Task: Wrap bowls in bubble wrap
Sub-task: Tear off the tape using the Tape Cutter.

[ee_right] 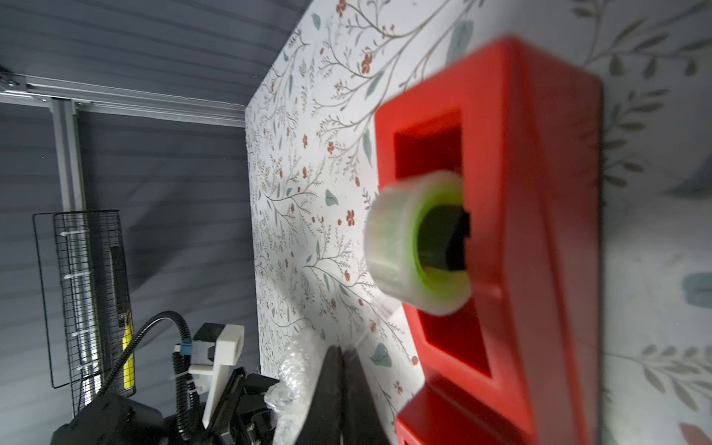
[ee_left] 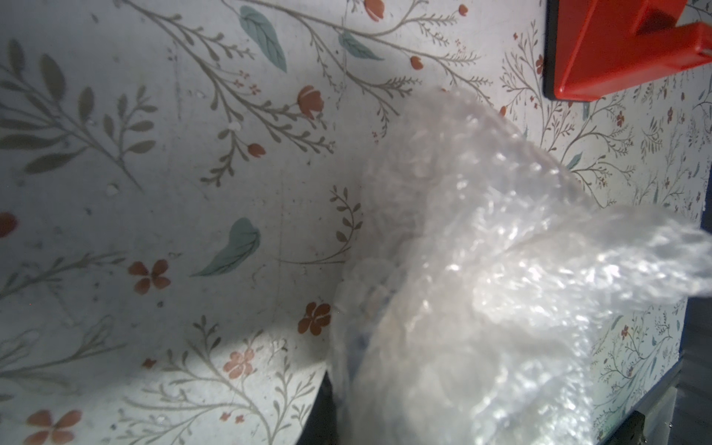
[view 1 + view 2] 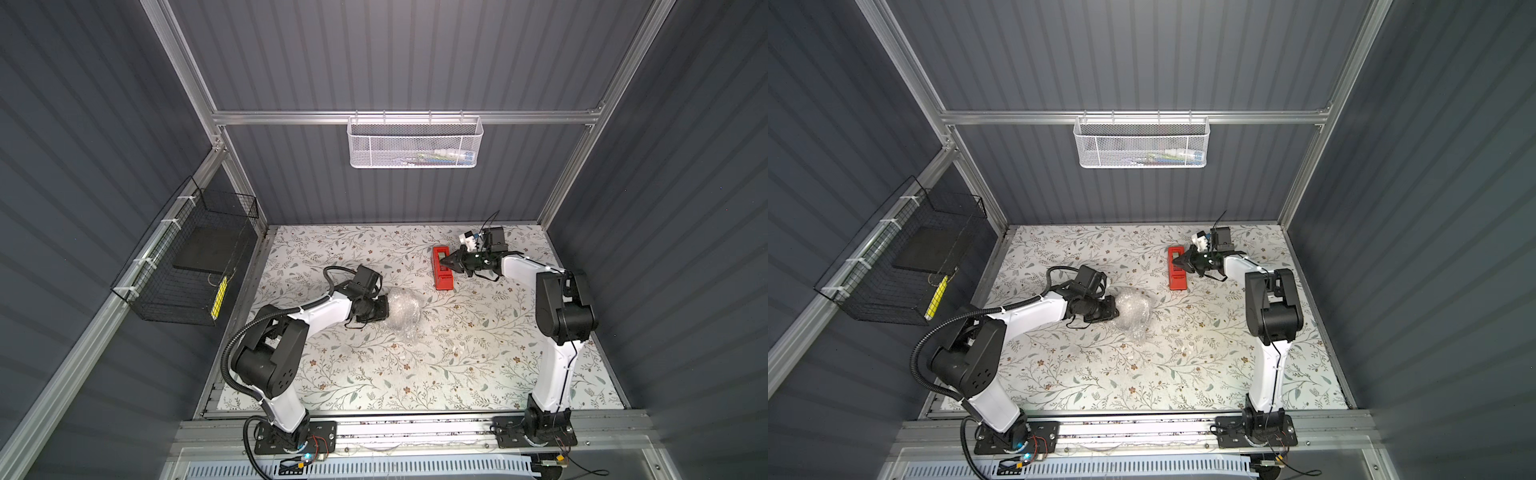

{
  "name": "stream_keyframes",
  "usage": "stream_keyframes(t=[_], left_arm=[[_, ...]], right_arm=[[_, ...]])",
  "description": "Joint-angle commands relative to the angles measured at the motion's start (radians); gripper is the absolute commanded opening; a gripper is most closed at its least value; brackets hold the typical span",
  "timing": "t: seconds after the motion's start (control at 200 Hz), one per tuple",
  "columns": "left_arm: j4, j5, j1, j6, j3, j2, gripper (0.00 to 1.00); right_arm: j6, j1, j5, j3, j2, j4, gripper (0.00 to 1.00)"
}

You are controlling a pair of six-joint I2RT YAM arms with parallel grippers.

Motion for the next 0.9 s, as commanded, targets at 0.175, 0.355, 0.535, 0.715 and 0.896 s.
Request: stream_keyframes(t=[0.175, 0.355, 0.535, 0.715, 0.896], left_arm=[[-0.048, -0.022, -0.002, 0.026, -0.040, 0.050, 0.09], [-0.041, -0.019, -0.003, 0.024, -0.041, 0.053, 0.09], [-0.029, -0.013, -0.003, 0.019, -0.047, 0.058, 0.08], [-0.019, -0.003, -0.003, 0.017, -0.050, 0.064, 0.09], [-0.017, -0.003, -0.003, 0.017, -0.060, 0.056, 0.08]], right_arm=[[0.049, -0.012, -0.079, -0.013, -0.082, 0.074, 0.00], [0.065, -0.014, -0.087, -0.040, -0.125, 0.084, 0.00], [0.061, -0.015, -0.072, -0.062, -0.195, 0.068, 0.00], [0.072, -0.015, -0.077, -0.088, -0.230, 0.063, 0.00], [0.102, -0.014, -0.086, -0.178, -0.275, 0.113, 0.00]])
